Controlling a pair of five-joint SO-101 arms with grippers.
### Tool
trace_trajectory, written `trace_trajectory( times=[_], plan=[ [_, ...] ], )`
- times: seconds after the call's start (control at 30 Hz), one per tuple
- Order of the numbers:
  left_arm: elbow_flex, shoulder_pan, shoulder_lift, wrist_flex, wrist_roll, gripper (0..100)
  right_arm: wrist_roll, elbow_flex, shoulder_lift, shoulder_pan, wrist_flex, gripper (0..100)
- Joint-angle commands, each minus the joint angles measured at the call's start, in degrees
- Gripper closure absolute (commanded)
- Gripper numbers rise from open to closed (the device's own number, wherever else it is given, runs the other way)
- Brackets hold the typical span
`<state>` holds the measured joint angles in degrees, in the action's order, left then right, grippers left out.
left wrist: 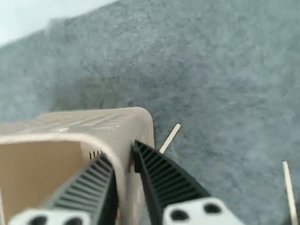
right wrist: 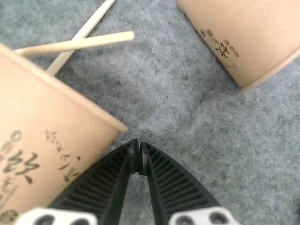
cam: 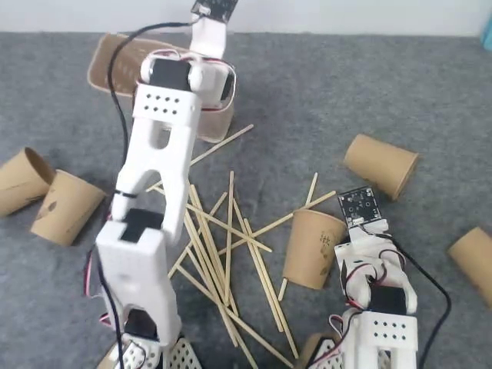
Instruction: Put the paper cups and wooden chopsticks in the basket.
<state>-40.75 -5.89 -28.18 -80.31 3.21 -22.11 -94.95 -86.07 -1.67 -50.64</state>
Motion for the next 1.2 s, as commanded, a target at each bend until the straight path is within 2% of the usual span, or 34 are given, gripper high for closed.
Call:
trace_trajectory(
  times=[0.0,0.13,0.27,0.5,0.63,0.8,0.9,0.97,1.1,1.17],
  plan=[
    [-15.69,1.05,-5.71,-6.68,1.05,86,-0.70,0.44,-0.75,-0.84,-0.40,99.1],
    [-27.30,1.05,-11.25,-9.41,0.62,75,-0.70,0.44,-0.75,-0.84,-0.40,99.1],
    [-36.09,1.05,-14.51,-9.67,0.53,75,-0.70,0.44,-0.75,-0.84,-0.40,99.1],
    [-44.70,0.88,-14.86,-18.11,0.97,75,-0.70,0.44,-0.75,-0.84,-0.40,99.1],
    [-43.30,0.88,-15.38,-18.81,1.05,75,-0.70,0.44,-0.75,-0.84,-0.40,99.1],
    [-33.71,0.53,-15.38,-16.09,6.07,75,-0.70,0.44,-0.75,-0.84,-0.40,99.1],
    [-27.65,0.44,-15.38,-13.45,6.15,76,-0.70,0.44,-0.75,-0.84,-0.40,99.1],
    [-25.54,0.44,-15.38,-12.13,6.24,81,-0.70,0.44,-0.75,-0.84,-0.40,99.1],
    [-23.34,-0.88,-15.38,-11.08,6.24,100,-0.70,0.44,-0.75,-0.84,-0.40,99.1],
    [-22.90,-1.93,-15.30,-12.04,6.07,98,-0.70,0.44,-0.75,-0.84,-0.40,99.1]
  ],
)
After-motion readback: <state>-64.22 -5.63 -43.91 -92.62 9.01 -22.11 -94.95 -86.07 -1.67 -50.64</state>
